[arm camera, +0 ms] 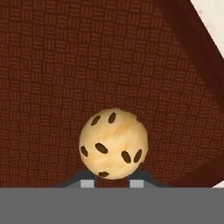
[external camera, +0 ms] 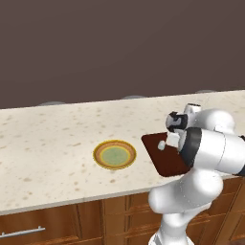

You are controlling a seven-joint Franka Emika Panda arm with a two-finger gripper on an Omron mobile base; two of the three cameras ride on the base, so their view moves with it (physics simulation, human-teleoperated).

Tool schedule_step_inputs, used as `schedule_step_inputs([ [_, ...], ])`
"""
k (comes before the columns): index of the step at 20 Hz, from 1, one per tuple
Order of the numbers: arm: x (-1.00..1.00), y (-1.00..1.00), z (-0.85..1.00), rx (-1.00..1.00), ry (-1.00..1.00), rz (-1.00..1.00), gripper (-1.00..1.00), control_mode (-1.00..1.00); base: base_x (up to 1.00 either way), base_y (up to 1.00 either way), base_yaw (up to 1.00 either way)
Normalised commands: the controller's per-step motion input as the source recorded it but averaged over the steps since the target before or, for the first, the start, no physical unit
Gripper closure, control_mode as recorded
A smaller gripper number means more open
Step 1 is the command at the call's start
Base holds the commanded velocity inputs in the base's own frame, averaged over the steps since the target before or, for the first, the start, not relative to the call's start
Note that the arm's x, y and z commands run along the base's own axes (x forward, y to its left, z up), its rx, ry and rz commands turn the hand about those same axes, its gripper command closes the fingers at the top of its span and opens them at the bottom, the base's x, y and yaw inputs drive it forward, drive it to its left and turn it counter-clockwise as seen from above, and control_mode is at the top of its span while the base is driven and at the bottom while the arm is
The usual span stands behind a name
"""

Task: Move the dessert items from the plates to the tray.

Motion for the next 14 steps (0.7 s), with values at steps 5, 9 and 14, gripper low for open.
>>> schedule_step_inputs([
  [5, 0.43, 0.28, -0.23, 0.00, 0.05, 0.00, 1.00, -1.00, 0.00, 0.00, 0.00],
  [9, 0.28, 0.23, -0.17, 0.00, 0.05, 0.00, 1.00, -1.00, 0.00, 0.00, 0.00],
  [14, 0.19, 0.01, -0.25, 0.00, 0.02, 0.00, 1.00, -1.00, 0.00, 0.00, 0.00],
])
